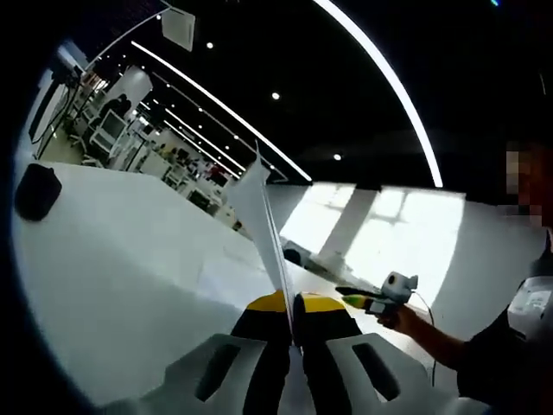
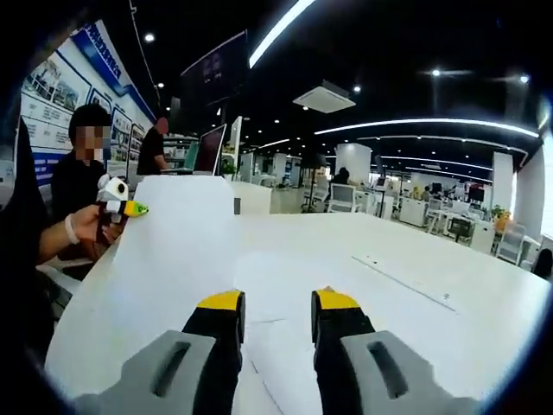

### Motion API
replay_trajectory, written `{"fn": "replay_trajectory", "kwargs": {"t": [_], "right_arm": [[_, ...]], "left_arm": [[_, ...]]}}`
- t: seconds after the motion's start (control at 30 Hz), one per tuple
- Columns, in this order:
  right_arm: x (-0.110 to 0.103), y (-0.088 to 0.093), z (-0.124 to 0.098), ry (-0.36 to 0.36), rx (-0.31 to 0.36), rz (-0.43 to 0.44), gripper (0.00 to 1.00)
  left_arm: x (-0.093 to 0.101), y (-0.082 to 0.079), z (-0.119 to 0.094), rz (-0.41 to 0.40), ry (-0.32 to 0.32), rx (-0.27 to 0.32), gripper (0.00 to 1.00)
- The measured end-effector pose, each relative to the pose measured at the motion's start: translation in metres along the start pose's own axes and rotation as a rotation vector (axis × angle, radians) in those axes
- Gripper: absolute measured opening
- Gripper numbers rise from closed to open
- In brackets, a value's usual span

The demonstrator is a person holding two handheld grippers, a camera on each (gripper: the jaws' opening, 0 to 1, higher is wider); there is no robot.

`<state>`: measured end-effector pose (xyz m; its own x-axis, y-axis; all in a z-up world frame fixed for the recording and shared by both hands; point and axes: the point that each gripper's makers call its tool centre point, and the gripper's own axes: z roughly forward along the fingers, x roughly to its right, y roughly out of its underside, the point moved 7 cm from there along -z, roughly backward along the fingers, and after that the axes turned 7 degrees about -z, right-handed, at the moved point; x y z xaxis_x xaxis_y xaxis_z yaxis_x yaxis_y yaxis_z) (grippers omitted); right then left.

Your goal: Organize the stack of printing papers by aligning and flattening the scattered papers on the table

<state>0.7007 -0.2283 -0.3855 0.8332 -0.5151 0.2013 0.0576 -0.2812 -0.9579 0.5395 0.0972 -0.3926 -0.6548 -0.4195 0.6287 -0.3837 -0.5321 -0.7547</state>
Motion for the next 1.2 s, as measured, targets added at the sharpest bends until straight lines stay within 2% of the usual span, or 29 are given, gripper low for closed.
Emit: {"fn": "replay_trajectory", "kwargs": {"t": [0.4,0.63,0.83,1.2], "right_arm": [[0.006,0.014,-0.042,0.081,0.002,0.030,0.26],[0.005,0.014,-0.058,0.105,0.004,0.027,0.26],[0.003,0.015,-0.060,0.115,-0.004,0.021,0.26],[0.004,0.006,-0.038,0.100,-0.001,0.014,0.26]], "left_arm": [[0.002,0.003,0.007,0.033,0.000,-0.026,0.07],[0.000,0.002,0.010,0.057,0.004,-0.029,0.07],[-0.001,0.003,0.011,0.084,-0.001,-0.043,0.07],[-0.008,-0.005,0.002,0.121,-0.023,-0.060,0.07]]}}
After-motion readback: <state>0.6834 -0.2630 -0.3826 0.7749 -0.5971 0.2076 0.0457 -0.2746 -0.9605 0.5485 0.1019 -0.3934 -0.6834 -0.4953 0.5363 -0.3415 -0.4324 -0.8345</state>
